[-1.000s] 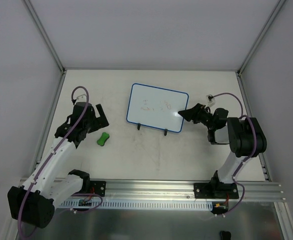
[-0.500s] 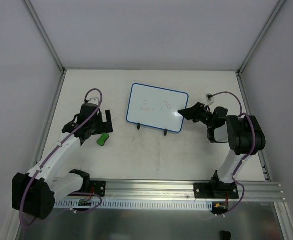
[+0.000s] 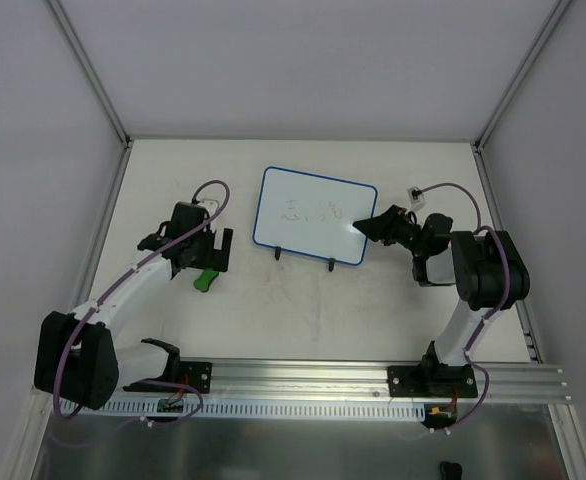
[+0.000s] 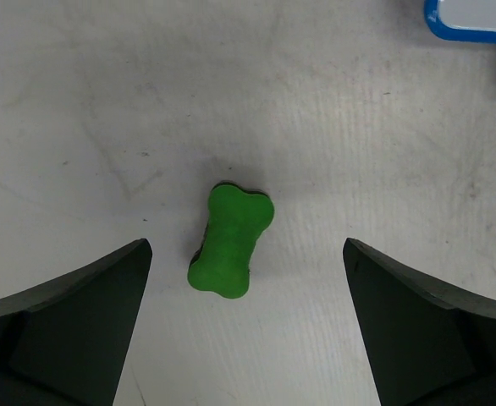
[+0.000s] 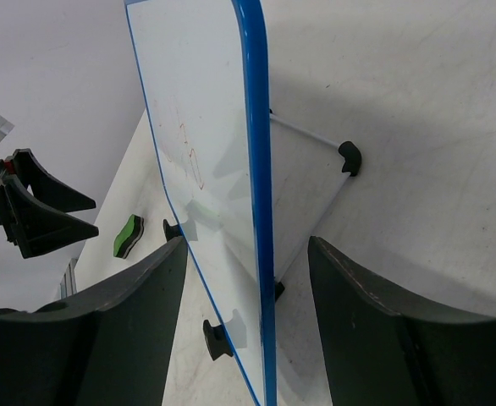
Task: Erase the whiteboard
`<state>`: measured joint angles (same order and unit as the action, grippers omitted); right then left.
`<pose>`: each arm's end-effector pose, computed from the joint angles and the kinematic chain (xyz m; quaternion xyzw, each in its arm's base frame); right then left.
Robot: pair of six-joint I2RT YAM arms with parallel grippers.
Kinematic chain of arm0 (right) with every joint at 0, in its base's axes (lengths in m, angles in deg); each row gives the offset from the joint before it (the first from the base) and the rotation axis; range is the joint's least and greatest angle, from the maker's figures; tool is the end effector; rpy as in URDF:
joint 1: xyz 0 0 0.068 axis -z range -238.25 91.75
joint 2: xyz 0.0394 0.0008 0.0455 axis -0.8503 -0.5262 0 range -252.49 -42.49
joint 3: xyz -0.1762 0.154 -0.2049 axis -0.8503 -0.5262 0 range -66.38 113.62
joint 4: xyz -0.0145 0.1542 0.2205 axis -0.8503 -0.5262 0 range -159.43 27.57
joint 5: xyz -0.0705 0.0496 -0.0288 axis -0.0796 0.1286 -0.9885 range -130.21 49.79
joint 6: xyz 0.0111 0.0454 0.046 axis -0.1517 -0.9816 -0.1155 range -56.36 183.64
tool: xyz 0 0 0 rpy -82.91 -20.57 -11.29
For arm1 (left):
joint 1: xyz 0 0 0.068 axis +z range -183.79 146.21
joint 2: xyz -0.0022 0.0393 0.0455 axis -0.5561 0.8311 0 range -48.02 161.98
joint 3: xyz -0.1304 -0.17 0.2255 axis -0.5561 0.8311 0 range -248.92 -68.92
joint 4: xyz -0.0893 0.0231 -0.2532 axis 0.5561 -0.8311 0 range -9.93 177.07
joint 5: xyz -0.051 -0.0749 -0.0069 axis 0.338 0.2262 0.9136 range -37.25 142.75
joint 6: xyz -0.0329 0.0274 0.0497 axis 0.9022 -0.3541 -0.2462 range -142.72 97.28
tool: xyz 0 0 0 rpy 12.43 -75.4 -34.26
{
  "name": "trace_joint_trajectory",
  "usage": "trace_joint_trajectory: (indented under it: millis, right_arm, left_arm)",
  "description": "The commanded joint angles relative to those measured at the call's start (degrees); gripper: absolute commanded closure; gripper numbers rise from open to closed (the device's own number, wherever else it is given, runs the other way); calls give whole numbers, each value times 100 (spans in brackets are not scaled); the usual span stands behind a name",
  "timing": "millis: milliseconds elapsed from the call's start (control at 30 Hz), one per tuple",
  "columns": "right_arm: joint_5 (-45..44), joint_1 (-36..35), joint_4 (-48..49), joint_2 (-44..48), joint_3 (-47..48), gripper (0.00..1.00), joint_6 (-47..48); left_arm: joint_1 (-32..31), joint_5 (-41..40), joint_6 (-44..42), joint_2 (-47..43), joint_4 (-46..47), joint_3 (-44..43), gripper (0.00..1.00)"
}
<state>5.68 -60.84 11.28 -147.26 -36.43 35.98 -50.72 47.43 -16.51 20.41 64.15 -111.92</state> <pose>0.3295 0.0521 0.1757 -0.1238 0.7010 0.4369 0.5498 0.2373 -0.0672 0.2473 0.0708 0.9311 -0.0287 0.3567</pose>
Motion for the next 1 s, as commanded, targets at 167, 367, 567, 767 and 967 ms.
trace_joint_trajectory:
  millis: [167,367,567,767,967]
  right_arm:
    - [-19,-57,1400,-34,160,36,85]
    - [-10,-75,1400,-35,186,37,59]
    - [-18,-75,1400,-35,186,37,41]
    - [-10,-75,1400,-8,195,37,15]
    - [-10,-75,1400,36,160,37,6]
  left_arm:
    - [31,646,-1412,865,-968,-1219,1]
    - [93,1368,-1343,506,-837,-999,6]
    - [-161,814,-1378,803,-829,-824,2]
    - [-241,385,-1465,1418,-837,-753,2]
    - [-276,-267,-1448,1621,-837,-727,1]
